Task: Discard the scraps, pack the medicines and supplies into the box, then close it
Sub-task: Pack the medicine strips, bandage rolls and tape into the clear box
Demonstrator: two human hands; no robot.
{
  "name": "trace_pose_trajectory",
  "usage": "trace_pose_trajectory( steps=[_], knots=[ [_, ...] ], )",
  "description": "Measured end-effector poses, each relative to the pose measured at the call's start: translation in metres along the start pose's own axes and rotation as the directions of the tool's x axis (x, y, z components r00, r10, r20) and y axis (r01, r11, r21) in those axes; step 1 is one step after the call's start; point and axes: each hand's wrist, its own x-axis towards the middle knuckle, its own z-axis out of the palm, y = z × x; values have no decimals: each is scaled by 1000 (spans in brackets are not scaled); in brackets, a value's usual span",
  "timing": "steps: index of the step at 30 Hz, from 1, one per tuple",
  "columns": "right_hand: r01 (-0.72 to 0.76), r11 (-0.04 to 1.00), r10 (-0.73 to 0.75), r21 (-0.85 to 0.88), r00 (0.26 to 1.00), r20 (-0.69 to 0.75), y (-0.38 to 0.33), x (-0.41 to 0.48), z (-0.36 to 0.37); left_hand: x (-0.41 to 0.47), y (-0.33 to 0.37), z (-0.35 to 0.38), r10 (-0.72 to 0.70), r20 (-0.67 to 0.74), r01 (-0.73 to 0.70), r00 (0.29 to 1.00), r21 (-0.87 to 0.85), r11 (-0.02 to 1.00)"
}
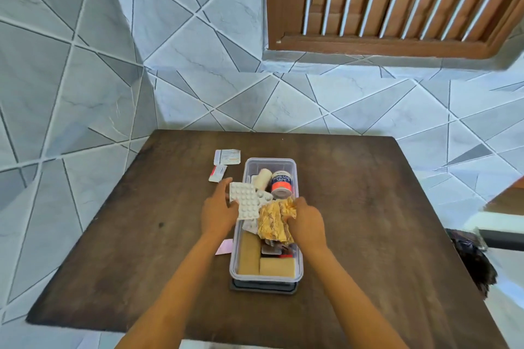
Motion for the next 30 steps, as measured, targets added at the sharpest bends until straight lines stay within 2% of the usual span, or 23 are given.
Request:
trace_pose_trajectory(
  steps=[3,6,8,10,12,15,18,20,23,25,28,30],
  knots=[
    [36,939,-43,-341,999,-12,-6,-5,7,-16,4,4,-18,91,11,996,72,997],
    [117,844,-171,-524,984,-56,-3,-10,13,-25,3,4,-13,126,-2,992,116,993],
    [214,798,-253,-563,968,10,2,-10,12,-28,3,2,2,124,-21,992,151,988],
    [383,735,-337,-560,923,188,9,-8,15,-28,3,0,-6,132,-16,991,162,987],
    [434,698,-282,-569,897,339,17,-6,20,-27,1,-2,-24,156,-4,987,180,984],
    [411,626,-162,-662,900,405,23,-11,31,-22,2,-9,-20,203,-26,979,222,975],
    [403,527,-67,-749,898,436,17,-15,37,-20,4,-11,-30,309,-51,951,250,967],
    [383,547,-51,-745,903,427,13,-14,37,-22,2,-8,-35,384,-73,923,263,962],
    [371,663,-121,-650,910,396,14,-12,35,-29,-2,0,-36,448,-110,894,298,948],
    [373,728,-175,-575,912,371,18,-13,30,-36,-1,9,-9,491,-226,871,418,880],
    [374,758,-209,-535,915,344,18,-16,27,-45,1,21,35,527,-387,849,577,719],
    [357,782,-213,-511,923,319,16,-17,26,-42,1,19,51,536,-403,843,565,720]
  ],
)
